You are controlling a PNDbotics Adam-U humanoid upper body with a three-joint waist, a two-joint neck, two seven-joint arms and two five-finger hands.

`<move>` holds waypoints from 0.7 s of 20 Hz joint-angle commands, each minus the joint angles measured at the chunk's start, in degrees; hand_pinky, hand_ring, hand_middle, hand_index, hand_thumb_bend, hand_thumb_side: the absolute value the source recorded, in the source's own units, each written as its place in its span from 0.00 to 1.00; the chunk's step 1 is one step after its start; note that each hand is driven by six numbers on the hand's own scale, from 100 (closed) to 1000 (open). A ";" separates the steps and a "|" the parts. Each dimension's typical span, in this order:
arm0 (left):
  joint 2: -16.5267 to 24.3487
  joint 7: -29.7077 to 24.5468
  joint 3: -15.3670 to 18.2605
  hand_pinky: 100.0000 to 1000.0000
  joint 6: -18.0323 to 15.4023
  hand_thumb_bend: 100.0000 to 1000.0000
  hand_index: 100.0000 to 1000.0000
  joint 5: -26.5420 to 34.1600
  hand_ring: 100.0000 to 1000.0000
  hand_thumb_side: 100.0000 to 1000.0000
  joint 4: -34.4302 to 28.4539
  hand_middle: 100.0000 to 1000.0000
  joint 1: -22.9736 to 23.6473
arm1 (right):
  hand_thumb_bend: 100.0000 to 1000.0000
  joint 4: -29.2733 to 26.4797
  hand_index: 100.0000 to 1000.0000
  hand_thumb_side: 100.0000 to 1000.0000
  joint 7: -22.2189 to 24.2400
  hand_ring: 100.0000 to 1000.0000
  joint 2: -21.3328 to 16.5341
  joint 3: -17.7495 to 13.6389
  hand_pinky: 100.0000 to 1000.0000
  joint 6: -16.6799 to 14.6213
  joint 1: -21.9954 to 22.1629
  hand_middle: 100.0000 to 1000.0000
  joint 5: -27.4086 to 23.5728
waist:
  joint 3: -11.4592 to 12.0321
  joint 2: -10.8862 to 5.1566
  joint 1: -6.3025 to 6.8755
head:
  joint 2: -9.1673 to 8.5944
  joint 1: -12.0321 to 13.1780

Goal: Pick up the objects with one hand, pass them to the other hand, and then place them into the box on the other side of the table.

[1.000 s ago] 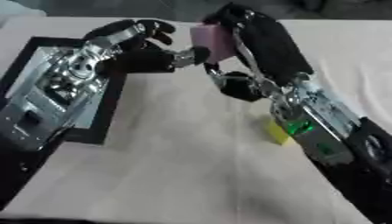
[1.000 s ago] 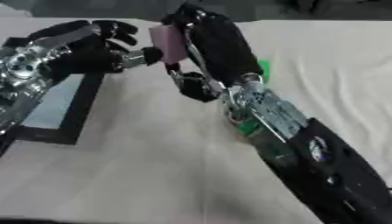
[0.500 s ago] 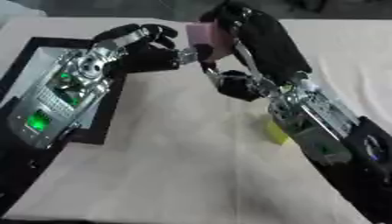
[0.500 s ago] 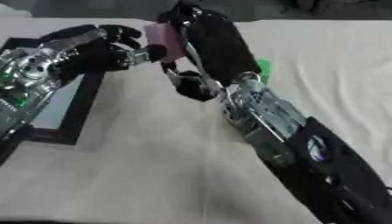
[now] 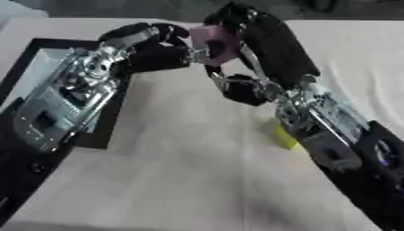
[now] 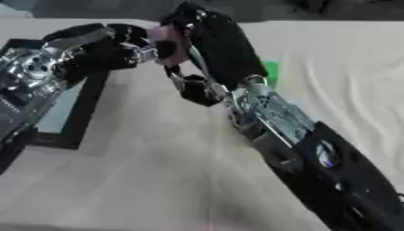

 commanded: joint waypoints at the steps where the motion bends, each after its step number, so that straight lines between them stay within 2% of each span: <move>1: 0.09 0.34 -0.23 0.91 -0.10 0.49 0.93 0.06 0.86 0.58 -0.12 0.83 -1.49 | 0.00 -1.24 0.47 0.00 0.02 0.58 0.05 -0.22 0.66 -0.28 -0.98 0.51 -0.30 | -0.07 -2.21 0.85 | -0.13 0.28; 14: -1.22 1.12 -1.41 0.87 -0.10 0.43 0.90 -0.16 0.83 0.50 2.83 0.80 -3.10 | 0.00 -1.70 0.47 0.00 0.09 0.58 0.15 0.07 0.66 -0.98 -0.98 0.51 -0.69 | -0.23 -2.30 1.03 | -0.06 0.54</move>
